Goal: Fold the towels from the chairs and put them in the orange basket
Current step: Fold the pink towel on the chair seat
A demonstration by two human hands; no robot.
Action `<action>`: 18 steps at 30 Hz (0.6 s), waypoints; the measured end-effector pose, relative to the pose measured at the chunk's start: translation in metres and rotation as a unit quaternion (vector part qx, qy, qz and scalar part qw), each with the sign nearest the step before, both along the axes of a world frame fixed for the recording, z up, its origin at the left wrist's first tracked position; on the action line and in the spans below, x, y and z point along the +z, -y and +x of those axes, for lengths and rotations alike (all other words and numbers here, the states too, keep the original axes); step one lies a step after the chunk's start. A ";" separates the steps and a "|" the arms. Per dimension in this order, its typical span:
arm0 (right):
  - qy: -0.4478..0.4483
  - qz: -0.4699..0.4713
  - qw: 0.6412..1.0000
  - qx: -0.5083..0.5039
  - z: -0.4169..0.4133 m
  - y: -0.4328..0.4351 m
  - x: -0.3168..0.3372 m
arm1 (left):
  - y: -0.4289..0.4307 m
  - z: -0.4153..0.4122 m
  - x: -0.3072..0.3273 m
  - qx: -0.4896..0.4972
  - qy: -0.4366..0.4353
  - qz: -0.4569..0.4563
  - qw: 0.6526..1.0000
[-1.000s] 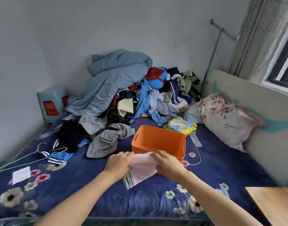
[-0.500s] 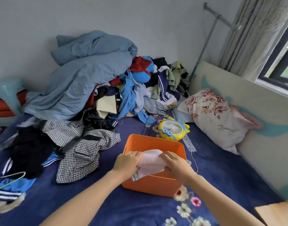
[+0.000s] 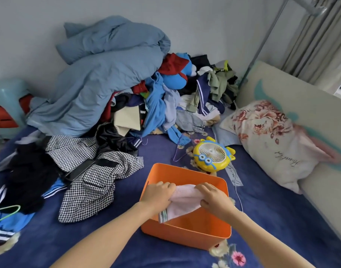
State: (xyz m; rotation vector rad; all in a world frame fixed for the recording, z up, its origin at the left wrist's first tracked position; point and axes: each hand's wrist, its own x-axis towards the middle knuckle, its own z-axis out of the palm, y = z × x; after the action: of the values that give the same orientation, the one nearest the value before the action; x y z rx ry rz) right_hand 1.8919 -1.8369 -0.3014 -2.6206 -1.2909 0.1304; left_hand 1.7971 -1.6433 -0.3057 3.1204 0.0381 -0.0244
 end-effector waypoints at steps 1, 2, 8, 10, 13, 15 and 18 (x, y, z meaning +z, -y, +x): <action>-0.005 0.002 1.000 -0.001 0.010 -0.002 0.000 | 0.001 0.008 0.003 0.007 -0.006 0.001 1.000; -0.010 0.006 1.000 -0.001 0.022 -0.004 -0.002 | 0.001 0.019 0.005 0.017 -0.011 -0.001 1.000; -0.064 0.011 0.998 0.001 0.068 -0.002 -0.034 | 0.003 0.066 -0.011 0.021 -0.072 0.005 0.997; -0.090 0.008 0.996 0.001 0.070 -0.001 -0.049 | 0.004 0.072 -0.024 0.017 -0.101 -0.003 0.995; -0.141 -0.001 0.990 -0.016 0.073 0.001 -0.078 | 0.006 0.082 -0.049 0.010 -0.149 -0.010 0.989; -0.163 -0.008 0.986 -0.027 0.071 0.001 -0.093 | 0.006 0.086 -0.063 0.011 -0.180 -0.012 0.984; -0.192 -0.033 0.980 -0.047 0.076 -0.004 -0.113 | 0.001 0.096 -0.078 0.002 -0.212 -0.018 0.977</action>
State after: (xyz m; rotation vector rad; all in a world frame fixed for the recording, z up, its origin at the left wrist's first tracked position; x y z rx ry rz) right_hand 1.9677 -1.8325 -0.4143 -2.5340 -1.0436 0.6370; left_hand 1.8934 -1.6442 -0.3836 3.0150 0.0502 -0.6804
